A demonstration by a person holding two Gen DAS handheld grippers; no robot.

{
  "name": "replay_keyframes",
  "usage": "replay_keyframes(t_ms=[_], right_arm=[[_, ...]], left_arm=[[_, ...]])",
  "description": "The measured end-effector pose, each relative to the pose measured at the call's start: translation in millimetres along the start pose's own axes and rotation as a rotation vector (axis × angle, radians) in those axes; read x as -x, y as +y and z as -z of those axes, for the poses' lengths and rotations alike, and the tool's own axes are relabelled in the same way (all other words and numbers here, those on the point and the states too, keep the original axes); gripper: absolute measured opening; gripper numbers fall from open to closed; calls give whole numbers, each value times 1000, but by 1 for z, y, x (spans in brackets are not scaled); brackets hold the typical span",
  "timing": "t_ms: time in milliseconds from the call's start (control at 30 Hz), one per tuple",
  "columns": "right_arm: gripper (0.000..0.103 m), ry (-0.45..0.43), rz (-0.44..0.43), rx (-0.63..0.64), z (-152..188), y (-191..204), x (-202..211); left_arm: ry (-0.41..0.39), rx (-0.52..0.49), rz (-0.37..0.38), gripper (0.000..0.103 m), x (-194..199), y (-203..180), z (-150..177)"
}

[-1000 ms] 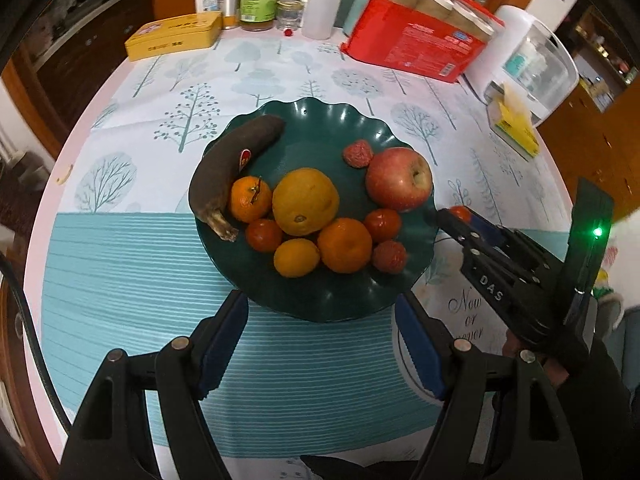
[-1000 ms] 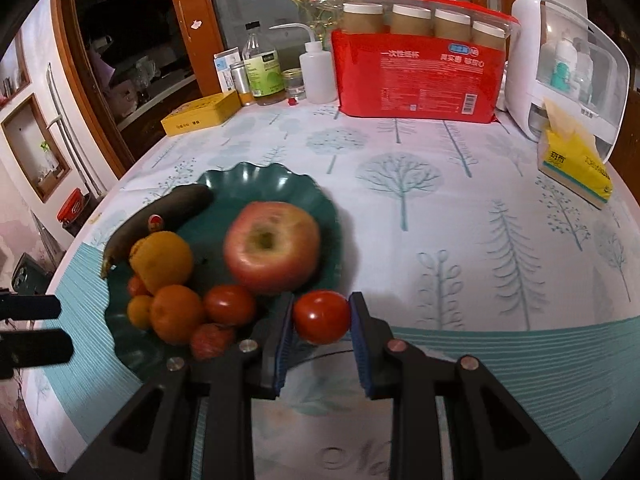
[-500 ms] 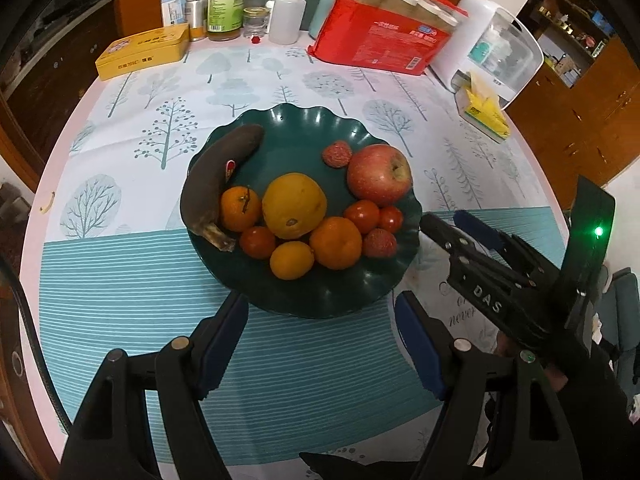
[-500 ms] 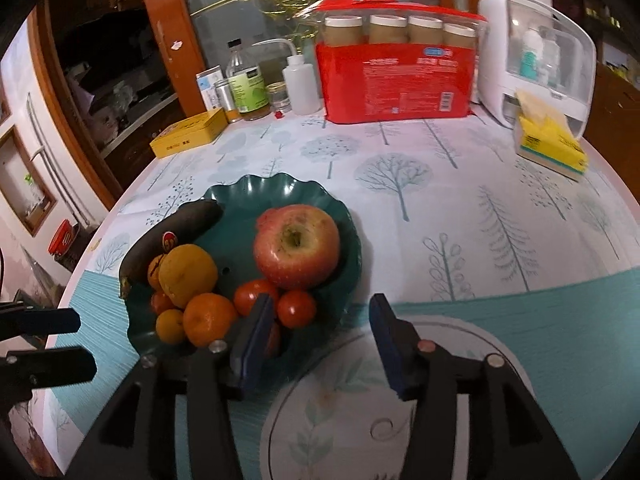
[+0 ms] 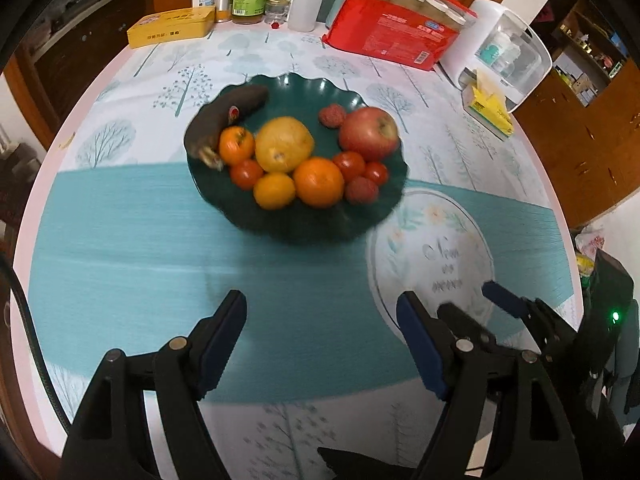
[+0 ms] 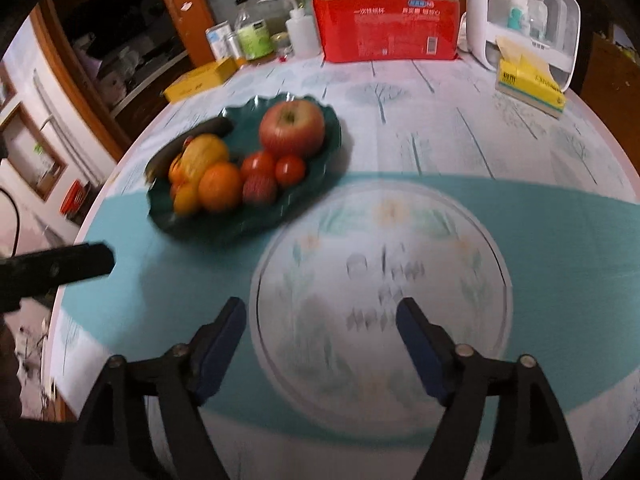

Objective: Organize fruits

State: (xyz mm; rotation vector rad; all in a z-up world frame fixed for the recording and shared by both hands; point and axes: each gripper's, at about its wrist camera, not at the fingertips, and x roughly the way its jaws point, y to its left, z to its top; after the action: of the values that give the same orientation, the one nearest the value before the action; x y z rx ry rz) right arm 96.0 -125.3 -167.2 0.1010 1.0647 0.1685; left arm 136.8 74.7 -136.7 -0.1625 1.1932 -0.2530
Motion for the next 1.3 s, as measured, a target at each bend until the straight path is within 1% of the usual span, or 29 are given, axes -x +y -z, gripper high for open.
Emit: replay_keyframes(t_ms=[167, 267, 333, 467, 600, 700, 767, 800, 867, 900, 933, 967, 1033, 1067, 1167, 1233, 1300], right_arm=[[86, 21, -7, 45, 30, -11, 45], [89, 9, -7, 75, 37, -17, 73], [91, 3, -27, 81, 41, -23, 99], [94, 9, -24, 111, 44, -30, 140], [96, 21, -30, 66, 41, -37, 171], [97, -7, -23, 50, 39, -38, 195], [97, -33, -18, 51, 39, -36, 209], [97, -48, 0, 57, 39, -33, 217], [98, -59, 2, 47, 41, -32, 227], [98, -59, -28, 28, 43, -33, 229], [98, -55, -35, 16, 45, -34, 229], [98, -45, -12, -6, 48, -35, 228], [98, -44, -3, -32, 52, -38, 226], [98, -50, 1, -41, 53, -40, 226], [99, -92, 22, -50, 57, -44, 231], [103, -123, 30, -51, 60, -46, 233], [103, -125, 37, -45, 63, -46, 232]], left_arm=[[-6, -6, -5, 76, 16, -33, 32], [-27, -6, -7, 76, 32, -53, 50], [-52, -4, -17, 76, 47, -68, 61], [-103, -26, -47, 80, 75, -91, 71], [-137, -66, -75, 81, 102, -109, 74], [-163, -86, -106, 83, 121, -121, 72], [-177, -88, -111, 87, 132, -127, 71], [-196, -83, -116, 88, 139, -130, 71], [-228, -80, -126, 90, 145, -135, 73], [-239, -74, -131, 91, 147, -137, 74], [-241, -74, -133, 91, 147, -139, 76], [-243, -78, -143, 91, 146, -141, 79], [-255, -83, -162, 93, 145, -144, 83], [-257, -84, -180, 95, 144, -146, 86], [-264, -69, -208, 98, 143, -147, 93], [-275, -57, -220, 102, 143, -146, 96], [-286, -41, -232, 102, 144, -146, 99]])
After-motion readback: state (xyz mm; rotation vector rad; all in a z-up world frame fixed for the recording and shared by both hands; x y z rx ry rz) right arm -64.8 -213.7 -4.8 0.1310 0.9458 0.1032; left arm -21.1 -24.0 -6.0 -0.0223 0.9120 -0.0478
